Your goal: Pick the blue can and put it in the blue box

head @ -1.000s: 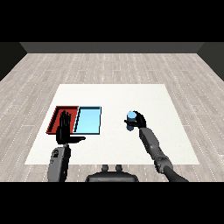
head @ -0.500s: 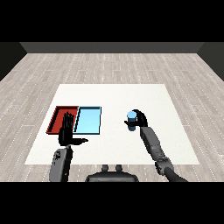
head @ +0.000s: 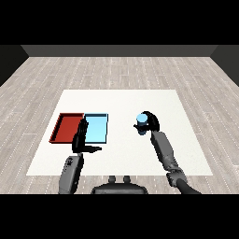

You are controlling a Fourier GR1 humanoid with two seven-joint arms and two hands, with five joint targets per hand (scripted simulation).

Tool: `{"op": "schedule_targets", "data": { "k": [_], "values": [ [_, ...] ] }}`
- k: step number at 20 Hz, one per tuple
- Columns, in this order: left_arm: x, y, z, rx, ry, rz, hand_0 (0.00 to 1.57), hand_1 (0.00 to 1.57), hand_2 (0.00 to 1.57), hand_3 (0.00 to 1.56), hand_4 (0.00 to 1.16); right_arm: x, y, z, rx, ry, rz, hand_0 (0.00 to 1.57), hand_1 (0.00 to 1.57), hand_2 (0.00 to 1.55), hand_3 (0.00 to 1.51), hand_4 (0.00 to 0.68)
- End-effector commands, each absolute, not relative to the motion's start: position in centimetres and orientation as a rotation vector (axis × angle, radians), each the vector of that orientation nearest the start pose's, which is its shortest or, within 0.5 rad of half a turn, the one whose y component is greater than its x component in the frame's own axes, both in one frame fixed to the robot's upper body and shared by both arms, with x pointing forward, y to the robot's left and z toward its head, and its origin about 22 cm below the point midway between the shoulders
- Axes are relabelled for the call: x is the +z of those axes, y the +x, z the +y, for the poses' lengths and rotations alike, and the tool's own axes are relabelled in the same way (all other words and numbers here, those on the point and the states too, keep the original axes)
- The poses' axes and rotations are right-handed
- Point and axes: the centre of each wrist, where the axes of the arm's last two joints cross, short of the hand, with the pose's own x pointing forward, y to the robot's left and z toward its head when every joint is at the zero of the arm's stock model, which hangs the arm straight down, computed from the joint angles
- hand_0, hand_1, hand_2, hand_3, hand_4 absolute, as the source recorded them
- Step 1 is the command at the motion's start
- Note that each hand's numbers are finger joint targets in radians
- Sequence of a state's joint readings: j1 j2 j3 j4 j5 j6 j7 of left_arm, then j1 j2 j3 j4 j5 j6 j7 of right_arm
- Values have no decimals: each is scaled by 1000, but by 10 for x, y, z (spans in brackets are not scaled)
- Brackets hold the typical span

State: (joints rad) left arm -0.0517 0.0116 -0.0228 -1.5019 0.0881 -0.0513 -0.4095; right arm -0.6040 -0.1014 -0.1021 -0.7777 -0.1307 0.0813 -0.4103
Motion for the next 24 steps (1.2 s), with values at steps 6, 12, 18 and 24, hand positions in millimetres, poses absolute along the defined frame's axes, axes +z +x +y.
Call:
{"op": "schedule_targets", "data": {
  "k": [6, 12, 18, 24],
  "values": [
    [-6, 263, 189, -36, -245, -1870, 0, 0, 0, 0, 0, 19, 357, -166, 102, 225, -1876, 1440, 1440, 1444, 1421, 665],
    [-1, 265, 198, -28, -211, -1851, 0, 0, 0, 0, 0, 33, 344, -121, 112, 215, -1867, 1432, 1432, 1451, 1424, 661],
    [-25, 277, 147, -114, -223, -1862, 0, 0, 0, 0, 0, 37, 331, -129, 137, 229, -1879, 1435, 1435, 1433, 1406, 661],
    [-23, 301, 125, -106, -267, -1811, 0, 0, 0, 0, 0, 32, 330, -110, 150, 275, -1902, 1423, 1423, 1447, 1414, 661]
  ]
}}
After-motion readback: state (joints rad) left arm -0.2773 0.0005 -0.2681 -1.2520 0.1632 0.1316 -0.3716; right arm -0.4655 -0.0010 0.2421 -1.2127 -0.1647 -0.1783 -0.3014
